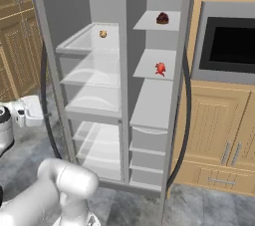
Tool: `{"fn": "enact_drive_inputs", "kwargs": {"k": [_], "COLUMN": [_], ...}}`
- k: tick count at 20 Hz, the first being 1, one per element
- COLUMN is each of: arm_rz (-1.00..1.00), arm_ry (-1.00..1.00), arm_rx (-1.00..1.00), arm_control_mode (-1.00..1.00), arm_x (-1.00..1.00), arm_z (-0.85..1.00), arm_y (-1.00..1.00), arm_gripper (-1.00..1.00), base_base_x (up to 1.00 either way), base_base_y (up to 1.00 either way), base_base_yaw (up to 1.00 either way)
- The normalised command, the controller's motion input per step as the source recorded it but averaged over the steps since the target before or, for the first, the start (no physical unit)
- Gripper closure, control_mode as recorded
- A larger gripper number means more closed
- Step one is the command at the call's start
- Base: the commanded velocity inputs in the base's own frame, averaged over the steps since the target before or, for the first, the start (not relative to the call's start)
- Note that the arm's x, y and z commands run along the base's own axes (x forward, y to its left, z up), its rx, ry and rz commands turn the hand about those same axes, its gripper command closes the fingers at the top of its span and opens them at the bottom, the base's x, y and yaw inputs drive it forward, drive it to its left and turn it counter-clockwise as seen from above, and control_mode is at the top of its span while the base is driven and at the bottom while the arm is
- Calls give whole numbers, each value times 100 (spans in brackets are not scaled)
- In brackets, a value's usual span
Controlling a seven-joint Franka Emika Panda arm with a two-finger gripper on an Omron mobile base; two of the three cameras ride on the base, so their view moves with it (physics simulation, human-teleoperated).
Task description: There's a fish in the fridge that needs to be moved to the freezer for freezing. Pick up the fish from the fridge, place it on any shelf in the freezer, and close the fridge and freezer doors when done.
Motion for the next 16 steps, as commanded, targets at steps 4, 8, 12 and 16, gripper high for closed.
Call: {"fn": "enact_drive_inputs", "kwargs": {"k": [4, 8, 12, 16], "arm_rz": [-3, 2, 18, 34], "arm_ry": [1, 0, -4, -9], "arm_rx": [0, 0, 2, 7], "arm_control_mode": [-100, -100, -100, -100], "arm_x": [52, 51, 58, 54], "arm_z": [0, -1, 0, -6], "arm_y": [-27, -3, -44, -83], "arm_gripper": [-100, -100, -100, -100], "base_base_x": [0, 0, 0, 0], "base_base_y": [0, 0, 0, 0], "base_base_yaw": [0, 0, 0, 0]}}
